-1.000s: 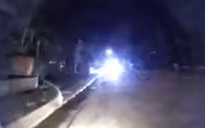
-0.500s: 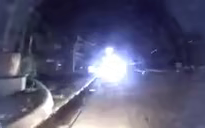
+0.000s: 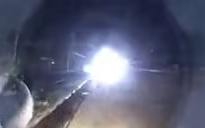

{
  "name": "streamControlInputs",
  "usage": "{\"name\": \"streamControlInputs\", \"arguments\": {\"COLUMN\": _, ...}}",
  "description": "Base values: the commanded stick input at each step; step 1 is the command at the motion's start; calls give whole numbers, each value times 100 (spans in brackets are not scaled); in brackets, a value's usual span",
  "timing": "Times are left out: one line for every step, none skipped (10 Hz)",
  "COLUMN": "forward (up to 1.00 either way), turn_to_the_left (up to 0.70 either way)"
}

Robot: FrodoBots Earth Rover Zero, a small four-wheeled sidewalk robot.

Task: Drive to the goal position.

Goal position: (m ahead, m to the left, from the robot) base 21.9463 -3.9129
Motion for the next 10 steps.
{"name": "streamControlInputs", "arguments": {"forward": 70, "turn_to_the_left": -9}}
{"name": "streamControlInputs", "arguments": {"forward": 70, "turn_to_the_left": 0}}
{"name": "streamControlInputs", "arguments": {"forward": 70, "turn_to_the_left": 0}}
{"name": "streamControlInputs", "arguments": {"forward": 70, "turn_to_the_left": 0}}
{"name": "streamControlInputs", "arguments": {"forward": 70, "turn_to_the_left": 0}}
{"name": "streamControlInputs", "arguments": {"forward": 70, "turn_to_the_left": 0}}
{"name": "streamControlInputs", "arguments": {"forward": 70, "turn_to_the_left": 0}}
{"name": "streamControlInputs", "arguments": {"forward": 70, "turn_to_the_left": 0}}
{"name": "streamControlInputs", "arguments": {"forward": 70, "turn_to_the_left": 0}}
{"name": "streamControlInputs", "arguments": {"forward": 70, "turn_to_the_left": 0}}
